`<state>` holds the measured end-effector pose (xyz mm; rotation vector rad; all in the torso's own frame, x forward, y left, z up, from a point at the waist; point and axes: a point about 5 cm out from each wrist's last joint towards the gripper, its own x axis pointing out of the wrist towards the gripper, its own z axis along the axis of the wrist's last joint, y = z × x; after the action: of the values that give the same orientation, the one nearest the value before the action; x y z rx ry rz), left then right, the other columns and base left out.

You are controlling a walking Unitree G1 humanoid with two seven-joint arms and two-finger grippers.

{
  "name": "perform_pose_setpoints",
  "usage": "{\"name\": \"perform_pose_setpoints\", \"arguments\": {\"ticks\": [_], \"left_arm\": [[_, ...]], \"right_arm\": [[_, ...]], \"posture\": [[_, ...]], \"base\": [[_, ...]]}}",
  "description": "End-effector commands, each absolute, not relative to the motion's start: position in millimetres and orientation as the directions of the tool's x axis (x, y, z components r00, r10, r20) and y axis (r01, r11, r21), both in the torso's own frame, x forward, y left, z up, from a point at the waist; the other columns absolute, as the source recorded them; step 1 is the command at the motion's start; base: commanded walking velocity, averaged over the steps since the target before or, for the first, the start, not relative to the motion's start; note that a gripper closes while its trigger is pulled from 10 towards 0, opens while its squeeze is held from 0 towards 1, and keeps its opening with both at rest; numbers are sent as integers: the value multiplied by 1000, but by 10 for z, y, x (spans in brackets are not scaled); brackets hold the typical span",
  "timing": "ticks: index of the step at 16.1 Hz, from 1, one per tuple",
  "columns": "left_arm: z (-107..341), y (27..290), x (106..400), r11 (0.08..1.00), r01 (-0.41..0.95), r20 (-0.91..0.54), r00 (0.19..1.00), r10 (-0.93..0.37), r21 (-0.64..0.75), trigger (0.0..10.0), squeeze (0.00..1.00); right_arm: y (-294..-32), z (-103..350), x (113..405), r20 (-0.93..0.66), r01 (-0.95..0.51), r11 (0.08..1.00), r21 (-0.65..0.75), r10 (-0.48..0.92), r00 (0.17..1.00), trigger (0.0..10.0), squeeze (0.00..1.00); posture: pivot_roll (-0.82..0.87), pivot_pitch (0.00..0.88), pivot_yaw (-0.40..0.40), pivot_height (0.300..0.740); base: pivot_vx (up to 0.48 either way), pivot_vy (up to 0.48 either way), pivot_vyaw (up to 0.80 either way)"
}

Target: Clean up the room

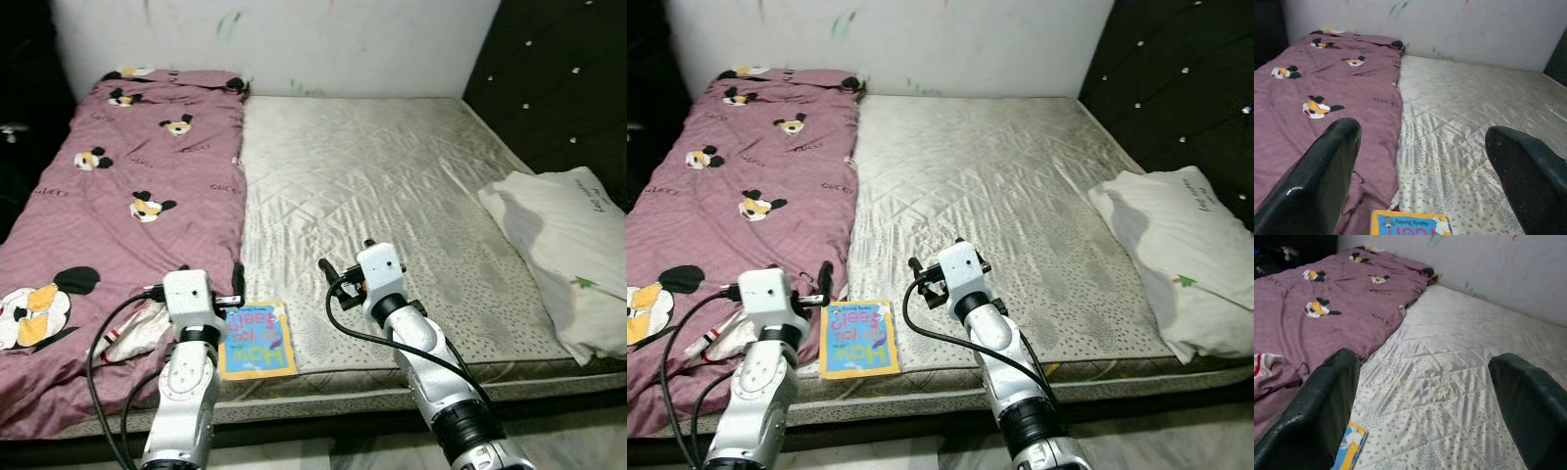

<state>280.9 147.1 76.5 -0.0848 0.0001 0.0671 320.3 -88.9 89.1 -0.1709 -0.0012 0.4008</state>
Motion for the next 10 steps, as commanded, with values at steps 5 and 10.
{"name": "perform_pose_setpoints", "arguments": {"ticks": [5,10], "left_arm": [[796,1523,2822,997,-50,17,999,51,-59,10000,0],[819,1498,2842,997,-44,23,999,45,-56,10000,0]], "right_arm": [[-1015,901,3138,-1,-310,940,-138,313,950,10000,0],[-1012,882,3154,-23,-325,933,-152,326,945,10000,0]], "posture": [[-20,0,-39,740],[-11,0,-36,740]], "base": [[0,0,0],[0,0,480]]}}
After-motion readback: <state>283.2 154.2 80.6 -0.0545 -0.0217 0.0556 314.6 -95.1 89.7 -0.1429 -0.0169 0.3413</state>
